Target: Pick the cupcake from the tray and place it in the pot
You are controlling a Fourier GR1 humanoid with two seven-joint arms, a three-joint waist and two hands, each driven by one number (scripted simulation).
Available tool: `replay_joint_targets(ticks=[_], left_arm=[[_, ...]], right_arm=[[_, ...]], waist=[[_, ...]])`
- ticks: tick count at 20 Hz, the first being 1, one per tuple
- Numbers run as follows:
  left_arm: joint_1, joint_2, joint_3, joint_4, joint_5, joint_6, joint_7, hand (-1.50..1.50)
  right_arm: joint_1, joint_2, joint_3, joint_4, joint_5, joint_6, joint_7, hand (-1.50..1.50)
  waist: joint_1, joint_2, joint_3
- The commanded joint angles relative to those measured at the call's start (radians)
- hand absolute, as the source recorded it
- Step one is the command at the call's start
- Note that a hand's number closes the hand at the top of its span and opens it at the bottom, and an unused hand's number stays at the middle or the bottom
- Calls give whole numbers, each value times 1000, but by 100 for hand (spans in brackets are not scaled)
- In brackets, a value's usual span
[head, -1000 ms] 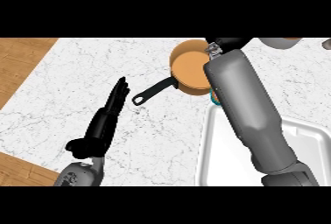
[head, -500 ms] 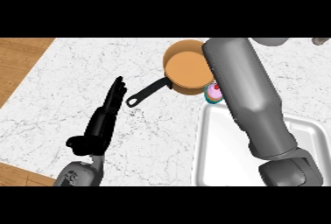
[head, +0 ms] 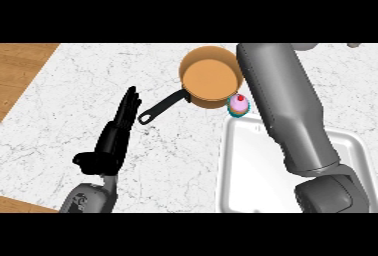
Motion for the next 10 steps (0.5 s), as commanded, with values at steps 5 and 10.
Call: replay_joint_targets(ticks=[5, 10], left_arm=[[22, -23, 5, 18, -8, 26, -37, 0], [27, -3, 12, 5, 1, 9, -13, 0]], right_arm=[[27, 9, -108, 76, -89, -92, 241, 150], [113, 9, -227, 102, -147, -139, 241, 150]], waist=[[-32, -8, 2], [-40, -11, 3]])
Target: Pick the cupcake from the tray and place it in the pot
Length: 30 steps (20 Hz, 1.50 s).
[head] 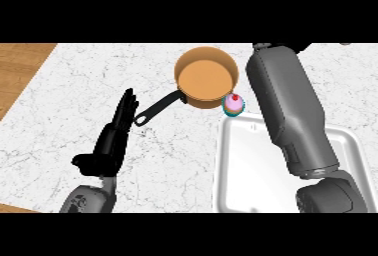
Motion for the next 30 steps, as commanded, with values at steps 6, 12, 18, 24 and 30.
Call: replay_joint_targets(ticks=[6, 12, 18, 24, 30], left_arm=[[5, 1, -4, 1, 5, -16, -2, 0], [9, 6, 10, 10, 4, -5, -1, 0], [3, 12, 31, -2, 9, 6, 16, 0], [29, 15, 34, 11, 9, 6, 9, 0], [42, 33, 52, -2, 29, -15, 6, 0]], right_arm=[[33, 9, -73, 63, -140, -271, 225, -150], [2, 9, 9, -114, -37, -508, 110, -150], [57, 9, 17, -226, -4, -699, 124, -150], [168, 9, 43, -299, 5, -833, 144, -150], [257, 9, 139, -357, 43, -888, 173, -150]], waist=[[16, -9, 2], [-17, -23, 1], [-37, -24, 2], [-55, -32, 2], [-60, -41, 0]])
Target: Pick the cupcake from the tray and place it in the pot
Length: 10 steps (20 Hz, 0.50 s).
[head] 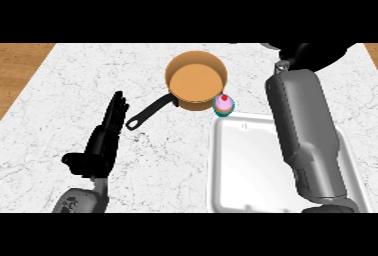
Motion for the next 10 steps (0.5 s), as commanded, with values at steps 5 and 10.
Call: replay_joint_targets(ticks=[5, 10], left_arm=[[8, 2, 24, 17, 4, 11, -9, 0], [33, 8, 30, -9, 8, 13, -10, 0]], right_arm=[[129, 3, 146, -109, 6, -179, 289, -150], [218, 3, 212, -191, 31, -174, 324, -150]], waist=[[-29, -8, 0], [-32, -15, 0]])
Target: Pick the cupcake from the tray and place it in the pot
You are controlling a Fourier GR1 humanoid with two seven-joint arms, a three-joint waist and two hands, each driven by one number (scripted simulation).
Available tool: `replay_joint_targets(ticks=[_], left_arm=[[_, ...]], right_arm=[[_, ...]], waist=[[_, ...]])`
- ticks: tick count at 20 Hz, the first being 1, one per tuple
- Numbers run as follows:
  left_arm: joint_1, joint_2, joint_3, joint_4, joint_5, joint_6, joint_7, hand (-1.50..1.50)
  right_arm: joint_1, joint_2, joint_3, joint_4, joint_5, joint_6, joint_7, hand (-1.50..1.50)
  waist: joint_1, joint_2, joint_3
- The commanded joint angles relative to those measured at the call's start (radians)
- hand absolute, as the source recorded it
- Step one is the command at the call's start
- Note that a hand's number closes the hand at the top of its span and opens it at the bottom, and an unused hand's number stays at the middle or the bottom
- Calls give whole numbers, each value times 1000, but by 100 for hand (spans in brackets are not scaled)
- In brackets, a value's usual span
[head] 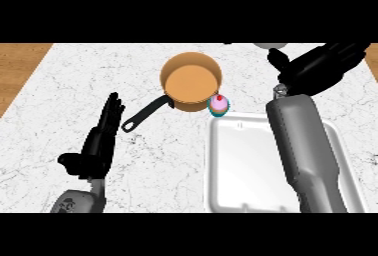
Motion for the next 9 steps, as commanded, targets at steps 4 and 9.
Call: replay_joint_targets(ticks=[4, 9], left_arm=[[17, 9, 10, -16, -7, 13, 5, 0], [48, -2, 16, -10, -2, 20, -25, 0]], right_arm=[[127, 1, 89, -162, 46, -100, 256, -150], [219, 1, 100, -308, 85, -78, 257, -150]], waist=[[-30, -10, 1], [-57, -14, 0]])
